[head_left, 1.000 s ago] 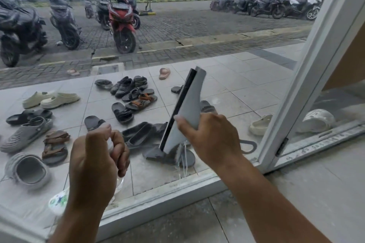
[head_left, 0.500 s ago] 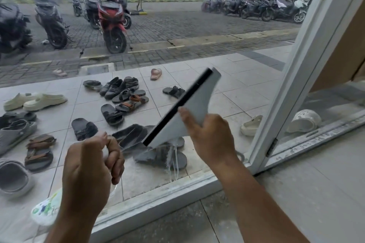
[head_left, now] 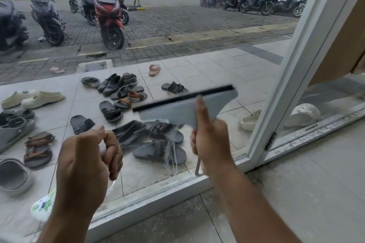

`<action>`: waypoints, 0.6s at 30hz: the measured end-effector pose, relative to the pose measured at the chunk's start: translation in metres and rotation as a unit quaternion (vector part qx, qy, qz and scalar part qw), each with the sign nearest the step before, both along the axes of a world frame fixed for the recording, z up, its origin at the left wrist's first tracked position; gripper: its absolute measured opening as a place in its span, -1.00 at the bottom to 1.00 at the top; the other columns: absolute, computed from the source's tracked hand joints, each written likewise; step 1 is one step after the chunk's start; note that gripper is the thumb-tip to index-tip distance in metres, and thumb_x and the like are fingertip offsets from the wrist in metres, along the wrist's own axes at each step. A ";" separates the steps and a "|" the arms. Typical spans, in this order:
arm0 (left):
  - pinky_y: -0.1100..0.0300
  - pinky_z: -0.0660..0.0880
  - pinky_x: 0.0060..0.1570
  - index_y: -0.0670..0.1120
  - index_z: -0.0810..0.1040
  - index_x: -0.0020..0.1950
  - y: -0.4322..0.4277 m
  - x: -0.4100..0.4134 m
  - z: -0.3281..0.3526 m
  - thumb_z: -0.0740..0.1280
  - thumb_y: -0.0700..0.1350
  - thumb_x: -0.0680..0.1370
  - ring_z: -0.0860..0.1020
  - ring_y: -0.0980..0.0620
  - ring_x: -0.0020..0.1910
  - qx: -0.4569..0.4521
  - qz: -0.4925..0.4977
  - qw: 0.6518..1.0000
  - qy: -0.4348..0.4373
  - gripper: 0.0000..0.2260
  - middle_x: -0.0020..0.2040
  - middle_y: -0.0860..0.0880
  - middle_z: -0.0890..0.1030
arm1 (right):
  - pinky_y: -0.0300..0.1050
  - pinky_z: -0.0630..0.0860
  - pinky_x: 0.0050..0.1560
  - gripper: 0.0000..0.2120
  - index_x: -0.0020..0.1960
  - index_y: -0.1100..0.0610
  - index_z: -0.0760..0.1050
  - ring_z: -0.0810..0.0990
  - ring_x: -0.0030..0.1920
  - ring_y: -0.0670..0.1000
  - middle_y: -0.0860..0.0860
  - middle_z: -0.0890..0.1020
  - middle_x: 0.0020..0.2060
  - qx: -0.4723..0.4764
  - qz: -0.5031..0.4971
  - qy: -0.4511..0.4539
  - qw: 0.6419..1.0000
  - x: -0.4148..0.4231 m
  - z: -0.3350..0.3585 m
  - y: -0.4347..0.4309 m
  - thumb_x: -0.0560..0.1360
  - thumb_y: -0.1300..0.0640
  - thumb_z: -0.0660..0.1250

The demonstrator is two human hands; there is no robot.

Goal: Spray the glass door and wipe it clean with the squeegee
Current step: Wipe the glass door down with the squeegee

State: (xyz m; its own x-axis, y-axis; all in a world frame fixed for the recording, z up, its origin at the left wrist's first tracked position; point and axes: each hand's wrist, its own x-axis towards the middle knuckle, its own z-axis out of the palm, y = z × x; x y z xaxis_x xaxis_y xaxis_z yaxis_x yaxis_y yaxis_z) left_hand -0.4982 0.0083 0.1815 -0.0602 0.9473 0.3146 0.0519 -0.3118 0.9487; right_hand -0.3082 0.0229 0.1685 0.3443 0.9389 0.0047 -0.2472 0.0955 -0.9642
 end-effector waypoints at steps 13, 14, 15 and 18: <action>0.05 0.05 -0.54 -0.09 0.28 -0.57 -0.005 -0.013 -0.005 0.14 0.13 0.38 0.19 -0.03 -0.58 0.000 0.004 1.000 -0.010 -0.60 -0.58 -0.22 0.16 | -0.22 0.15 -0.53 -0.41 -0.30 0.09 0.34 0.17 -0.59 -0.04 -0.04 0.28 -0.57 -0.088 -0.039 0.073 0.993 -0.001 -0.007 0.020 0.41 -0.46 0.26; 0.05 0.06 -0.53 -0.09 0.28 -0.56 -0.005 -0.017 -0.005 0.14 0.13 0.38 0.19 -0.04 -0.58 -0.003 0.005 1.000 -0.012 -0.60 -0.58 -0.20 0.18 | -0.22 0.14 -0.54 -0.39 -0.32 0.09 0.32 0.16 -0.58 -0.04 -0.04 0.28 -0.58 -0.121 -0.033 0.099 0.987 -0.010 -0.025 0.017 0.39 -0.48 0.25; 0.06 0.07 -0.53 -0.09 0.28 -0.56 -0.006 -0.020 -0.006 0.14 0.13 0.38 0.19 -0.04 -0.58 -0.005 0.001 1.000 -0.010 -0.60 -0.57 -0.19 0.19 | -0.22 0.13 -0.55 -0.38 -0.35 0.08 0.29 0.15 -0.58 -0.04 -0.03 0.26 -0.57 -0.150 -0.028 0.130 0.980 -0.018 -0.039 0.015 0.38 -0.49 0.24; 0.12 0.10 -0.52 -0.10 0.27 -0.55 -0.006 -0.028 -0.006 0.14 0.13 0.39 0.20 -0.04 -0.57 -0.009 0.007 1.000 -0.013 -0.60 -0.56 -0.23 0.16 | -0.26 0.05 -0.55 -0.38 -0.40 0.03 0.21 0.09 -0.58 -0.06 -0.04 0.17 -0.56 -0.193 0.001 0.253 0.948 -0.047 -0.061 0.012 0.34 -0.52 0.22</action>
